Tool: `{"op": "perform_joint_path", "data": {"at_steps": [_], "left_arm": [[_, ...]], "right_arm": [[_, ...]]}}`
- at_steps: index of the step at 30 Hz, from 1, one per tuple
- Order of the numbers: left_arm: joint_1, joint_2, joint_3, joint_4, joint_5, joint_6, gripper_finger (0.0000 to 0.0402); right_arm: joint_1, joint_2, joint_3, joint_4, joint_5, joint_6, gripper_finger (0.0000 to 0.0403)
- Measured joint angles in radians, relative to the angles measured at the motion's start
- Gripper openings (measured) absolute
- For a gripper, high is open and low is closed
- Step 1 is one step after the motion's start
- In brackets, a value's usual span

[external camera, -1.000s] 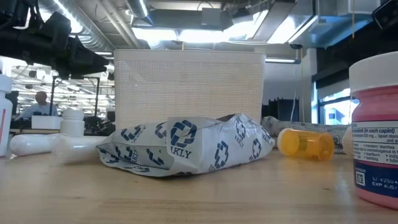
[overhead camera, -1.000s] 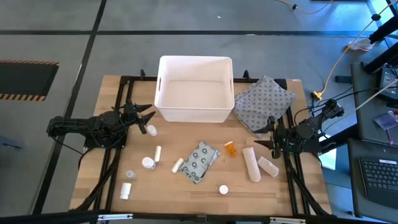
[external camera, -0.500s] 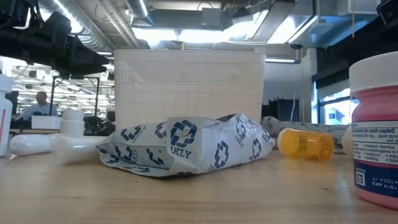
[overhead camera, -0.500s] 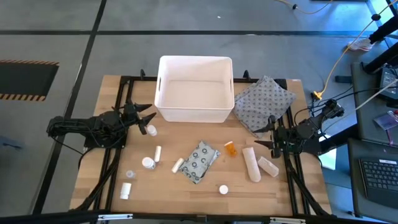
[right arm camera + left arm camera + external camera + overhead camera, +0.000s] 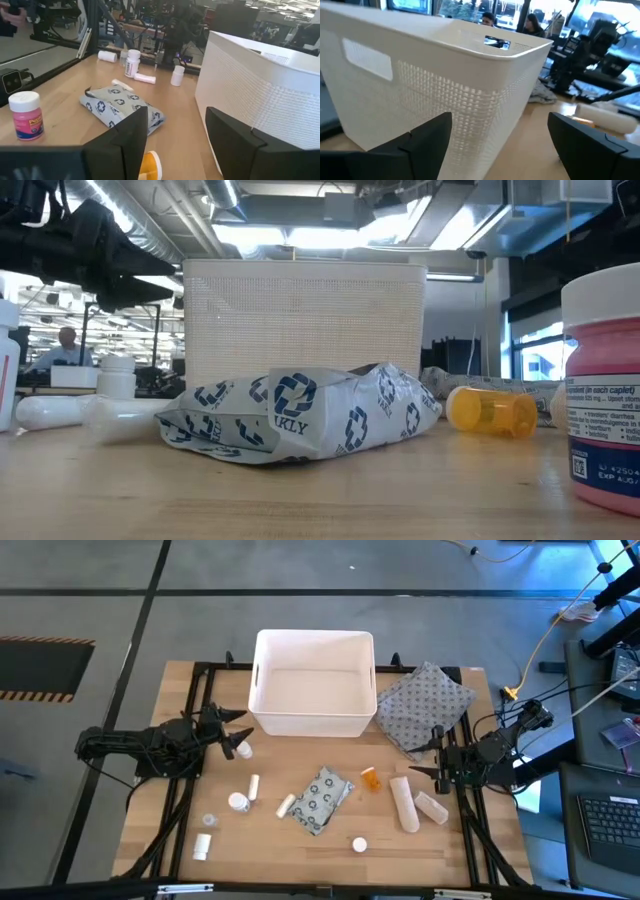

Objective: Pick & place medical supplies in basket/bin

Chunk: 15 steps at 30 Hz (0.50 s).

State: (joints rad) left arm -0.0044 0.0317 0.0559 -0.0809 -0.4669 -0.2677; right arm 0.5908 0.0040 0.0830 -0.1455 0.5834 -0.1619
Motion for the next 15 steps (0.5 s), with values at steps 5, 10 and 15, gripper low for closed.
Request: {"op": "perform_joint_path", "data": {"at_steps": [5, 10, 15], "left_arm": [[0.000, 0.000, 0.000, 0.007, 0.043, -0.052, 0.0324], [0.000, 0.020, 0.028, -0.005, 0.060, -0.023, 0.0320], [0.000, 0.106, 0.124, -0.120, 0.077, 0.011, 0.0318]], "right_arm": [[0.000, 0.000, 0.000, 0.000, 0.000, 0.000, 0.0201], [0.000, 0.000, 0.000, 0.000, 0.000, 0.002, 0.0201], [0.000, 0.000, 0.000, -0.001, 0.000, 0.003, 0.0201]]}}
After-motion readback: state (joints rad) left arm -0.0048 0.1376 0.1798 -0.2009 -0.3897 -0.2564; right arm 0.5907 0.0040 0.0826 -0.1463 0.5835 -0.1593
